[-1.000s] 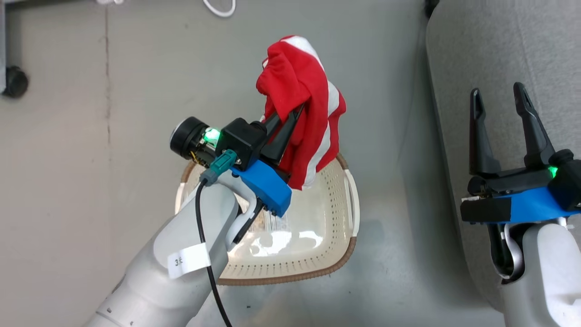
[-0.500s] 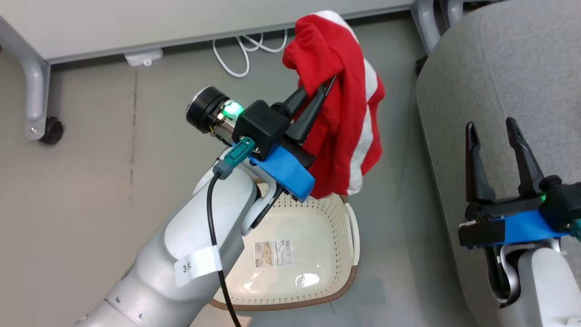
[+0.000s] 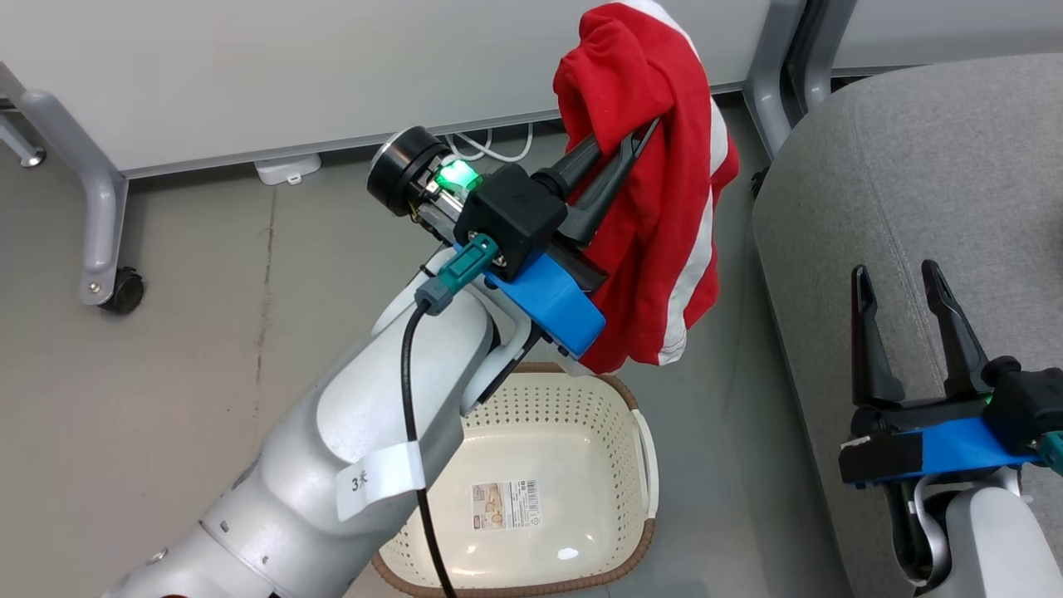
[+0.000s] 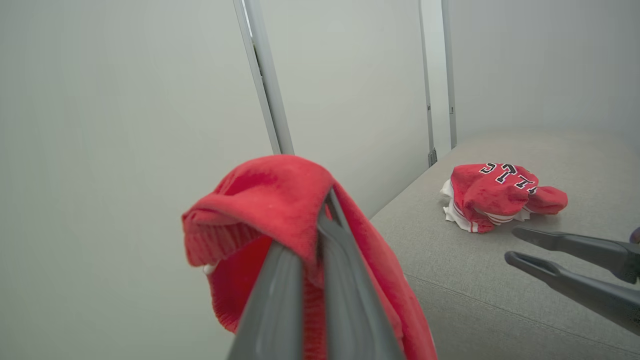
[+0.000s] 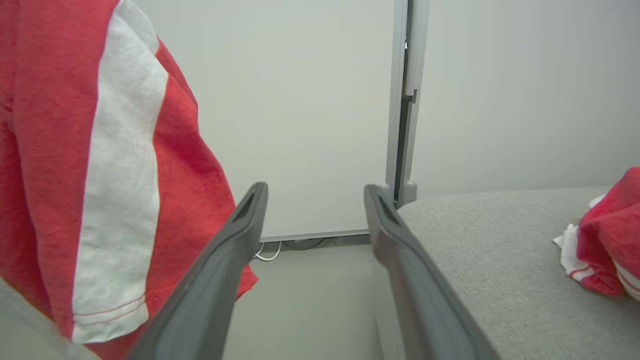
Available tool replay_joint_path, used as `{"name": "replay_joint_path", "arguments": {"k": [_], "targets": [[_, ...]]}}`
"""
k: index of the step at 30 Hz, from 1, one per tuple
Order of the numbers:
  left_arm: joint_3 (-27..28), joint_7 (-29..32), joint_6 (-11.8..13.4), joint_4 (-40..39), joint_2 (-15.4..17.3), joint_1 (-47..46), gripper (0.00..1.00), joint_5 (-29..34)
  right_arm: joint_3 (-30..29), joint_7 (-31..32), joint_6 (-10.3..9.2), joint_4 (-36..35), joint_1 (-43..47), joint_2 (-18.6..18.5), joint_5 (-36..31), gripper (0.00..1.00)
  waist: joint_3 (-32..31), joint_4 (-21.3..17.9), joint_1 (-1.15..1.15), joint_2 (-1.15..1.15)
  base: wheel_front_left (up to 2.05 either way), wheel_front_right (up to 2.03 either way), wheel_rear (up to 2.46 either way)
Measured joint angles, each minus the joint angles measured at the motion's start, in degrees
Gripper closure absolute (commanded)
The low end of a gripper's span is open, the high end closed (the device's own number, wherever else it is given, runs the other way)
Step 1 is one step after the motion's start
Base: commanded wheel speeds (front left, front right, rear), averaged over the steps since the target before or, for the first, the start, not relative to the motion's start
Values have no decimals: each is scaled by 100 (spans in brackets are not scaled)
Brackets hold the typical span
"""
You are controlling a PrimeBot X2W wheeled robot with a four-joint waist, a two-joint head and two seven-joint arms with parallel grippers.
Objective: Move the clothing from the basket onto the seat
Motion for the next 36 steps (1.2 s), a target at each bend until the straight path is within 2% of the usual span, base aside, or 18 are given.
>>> {"name": "replay_joint_path", "arguments": {"k": [11, 28, 36], "targets": [[-60, 0, 0, 22, 31, -31, 100, -45, 24, 0, 0, 9, 50, 7, 27, 0, -49, 17, 0, 0, 0, 0, 0], [-69, 0, -1, 23, 16, -36, 100, -40, 1529, 0, 0, 14, -731, -94, 2, 0, 20, 67, 0, 0, 0, 0, 0], [-103, 0, -1, -18, -23, -51, 100, -1, 1903, 0, 0, 215, -1285, -111, 20, 0, 96, 170, 1, 0, 0, 0, 0]]}}
